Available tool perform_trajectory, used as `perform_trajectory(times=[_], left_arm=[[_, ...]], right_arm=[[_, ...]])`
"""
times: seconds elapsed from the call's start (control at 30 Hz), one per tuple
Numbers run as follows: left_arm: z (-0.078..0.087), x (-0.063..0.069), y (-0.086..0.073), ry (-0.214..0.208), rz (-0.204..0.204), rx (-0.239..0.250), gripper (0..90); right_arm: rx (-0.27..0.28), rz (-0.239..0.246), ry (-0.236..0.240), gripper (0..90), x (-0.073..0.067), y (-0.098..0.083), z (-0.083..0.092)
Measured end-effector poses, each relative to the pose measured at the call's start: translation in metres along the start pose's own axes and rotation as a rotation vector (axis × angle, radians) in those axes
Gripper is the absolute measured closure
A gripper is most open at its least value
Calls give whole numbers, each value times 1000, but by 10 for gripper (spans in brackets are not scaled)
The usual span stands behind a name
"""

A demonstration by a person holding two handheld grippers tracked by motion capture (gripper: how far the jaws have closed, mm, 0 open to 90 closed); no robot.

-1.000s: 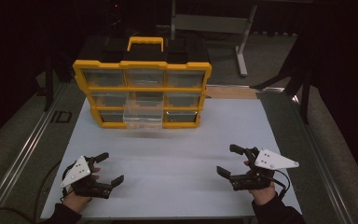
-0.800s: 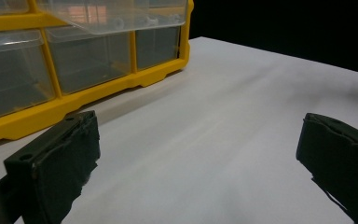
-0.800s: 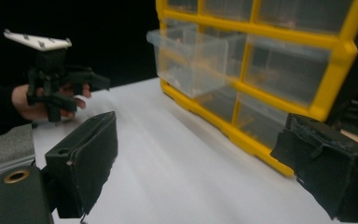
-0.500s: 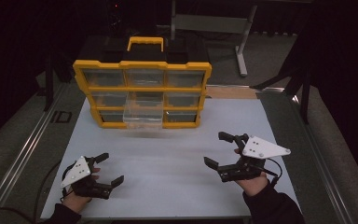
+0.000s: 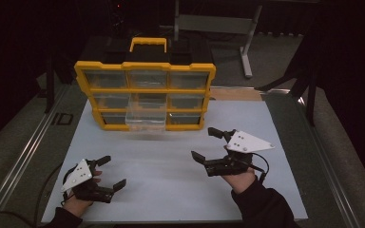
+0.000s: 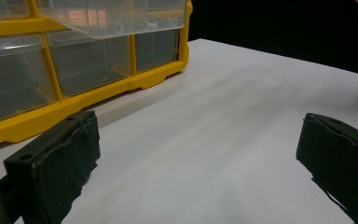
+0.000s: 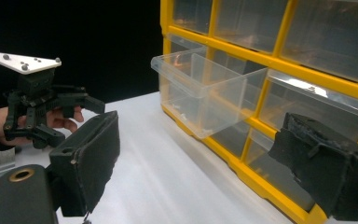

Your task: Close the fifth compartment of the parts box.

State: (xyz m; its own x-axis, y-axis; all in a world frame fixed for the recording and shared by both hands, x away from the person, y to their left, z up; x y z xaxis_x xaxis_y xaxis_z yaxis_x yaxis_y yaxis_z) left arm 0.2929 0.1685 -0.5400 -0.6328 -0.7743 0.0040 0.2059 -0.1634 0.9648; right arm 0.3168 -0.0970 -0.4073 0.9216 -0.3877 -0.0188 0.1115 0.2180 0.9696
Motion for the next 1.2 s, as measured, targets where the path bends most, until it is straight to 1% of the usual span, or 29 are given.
perform_trajectory(times=[0.1, 0.13, 0.33, 0.5, 0.6, 0.73, 0.97, 1.2], left_arm=[[0, 0, 0, -1, -2, 0, 0], [0, 0, 0, 0, -3, 0, 0], [0, 0, 1, -1, -3, 1, 0], [1, 0, 1, -3, -6, 1, 0], [1, 1, 1, -3, -11, 1, 0], [1, 2, 1, -5, -11, 4, 0], [1, 2, 1, -7, -11, 6, 0], [1, 2, 0, -7, -11, 6, 0]], right_arm=[[-7, 6, 2, 130, -2, -1, -6], [-12, 4, 15, 130, -4, -1, -14], [-17, 10, 27, 130, -8, -2, -34], [-24, 12, 31, 131, -11, -5, -51], [-26, 25, 22, 132, -13, -6, -60], [-31, 24, 22, 133, -14, -9, -72], [-51, 10, 21, 143, -15, -18, -89], [-64, -13, 17, 166, -12, -27, -104]])
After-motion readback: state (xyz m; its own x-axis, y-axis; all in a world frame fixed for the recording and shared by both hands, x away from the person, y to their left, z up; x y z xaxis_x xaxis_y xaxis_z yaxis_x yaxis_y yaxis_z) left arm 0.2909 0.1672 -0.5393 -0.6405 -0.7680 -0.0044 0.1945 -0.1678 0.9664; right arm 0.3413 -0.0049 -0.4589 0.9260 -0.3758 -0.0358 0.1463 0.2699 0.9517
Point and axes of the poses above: each handheld gripper's, and its own axes: z roughly backward along the jaws, y roughly out of its top, x roughly to its right, the point moved 10 cm from there along -z, roughly forward along the jaws, and after that the axes turned 12 degrees about y, right-handed, at the moved point
